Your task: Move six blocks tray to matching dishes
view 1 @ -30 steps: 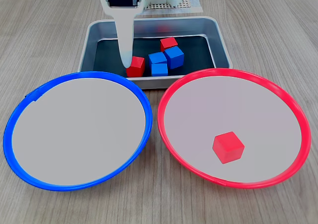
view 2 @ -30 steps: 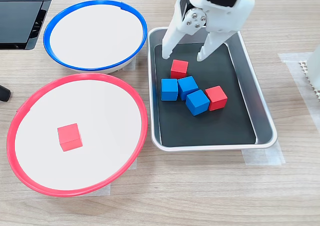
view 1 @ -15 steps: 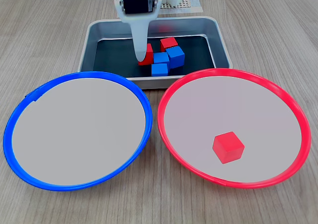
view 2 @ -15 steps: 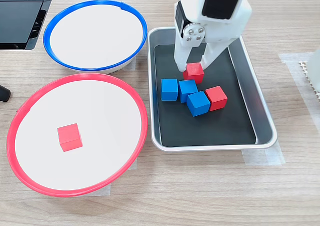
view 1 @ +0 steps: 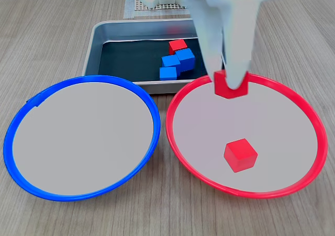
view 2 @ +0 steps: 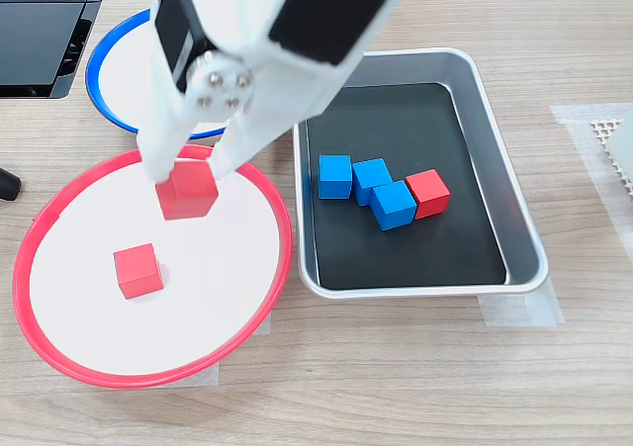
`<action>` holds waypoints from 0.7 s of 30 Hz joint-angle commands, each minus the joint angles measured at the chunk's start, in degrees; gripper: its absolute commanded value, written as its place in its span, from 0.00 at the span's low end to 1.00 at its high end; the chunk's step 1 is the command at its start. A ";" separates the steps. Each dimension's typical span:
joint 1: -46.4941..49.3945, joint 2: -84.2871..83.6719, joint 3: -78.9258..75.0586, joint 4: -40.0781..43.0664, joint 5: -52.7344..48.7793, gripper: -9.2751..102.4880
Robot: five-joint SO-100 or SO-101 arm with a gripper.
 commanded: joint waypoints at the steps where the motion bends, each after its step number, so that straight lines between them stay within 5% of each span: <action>1: -1.85 -2.99 0.53 -5.10 -5.89 0.21; 4: -2.11 -2.64 4.39 -5.80 -11.25 0.33; 9: -0.97 8.88 12.92 0.70 -22.85 0.08; 17: 6.33 24.26 20.39 16.87 -54.23 0.08; 21: 9.93 23.38 22.06 15.73 -66.88 0.21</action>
